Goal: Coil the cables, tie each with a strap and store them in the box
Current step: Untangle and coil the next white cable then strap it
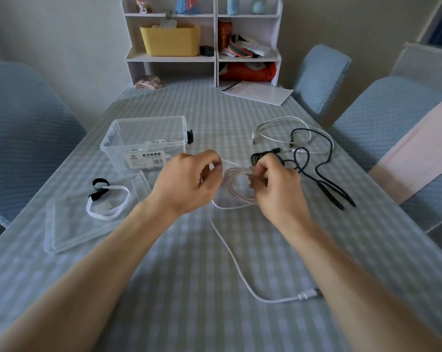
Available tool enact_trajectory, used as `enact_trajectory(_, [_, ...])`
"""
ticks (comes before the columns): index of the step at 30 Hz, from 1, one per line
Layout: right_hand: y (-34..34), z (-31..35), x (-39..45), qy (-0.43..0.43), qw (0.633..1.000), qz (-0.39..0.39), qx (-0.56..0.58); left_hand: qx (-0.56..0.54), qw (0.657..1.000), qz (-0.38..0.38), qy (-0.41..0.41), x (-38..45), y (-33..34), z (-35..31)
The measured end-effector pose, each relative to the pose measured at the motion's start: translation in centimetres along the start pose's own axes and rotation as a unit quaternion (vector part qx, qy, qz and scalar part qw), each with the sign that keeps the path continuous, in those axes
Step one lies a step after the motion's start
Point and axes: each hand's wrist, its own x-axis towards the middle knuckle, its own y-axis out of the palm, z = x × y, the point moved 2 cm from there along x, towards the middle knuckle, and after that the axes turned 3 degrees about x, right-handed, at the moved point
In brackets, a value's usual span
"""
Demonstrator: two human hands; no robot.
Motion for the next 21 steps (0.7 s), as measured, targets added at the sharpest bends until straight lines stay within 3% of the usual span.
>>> enact_trajectory(8, [0.0,0.6,-0.2,-0.030,0.999,0.005,0.043,0.148,0.981,0.105,-0.062,0.3,0.6,-1.1])
enact_trajectory(14, [0.7,0.7,-0.4,-0.079,0.996,0.037,0.007,0.275,0.959,0.065,-0.012,0.2,1.0,-0.8])
enact_trajectory(18, [0.7,1.0,-0.5,-0.088,0.995,0.041,-0.003,0.250,0.962,0.103,-0.046,0.3,0.9,-1.4])
enact_trajectory(21, [0.8,1.0,-0.6,-0.078,0.995,0.055,-0.011,0.218,0.969,0.091,-0.071,0.1,0.8,-1.9])
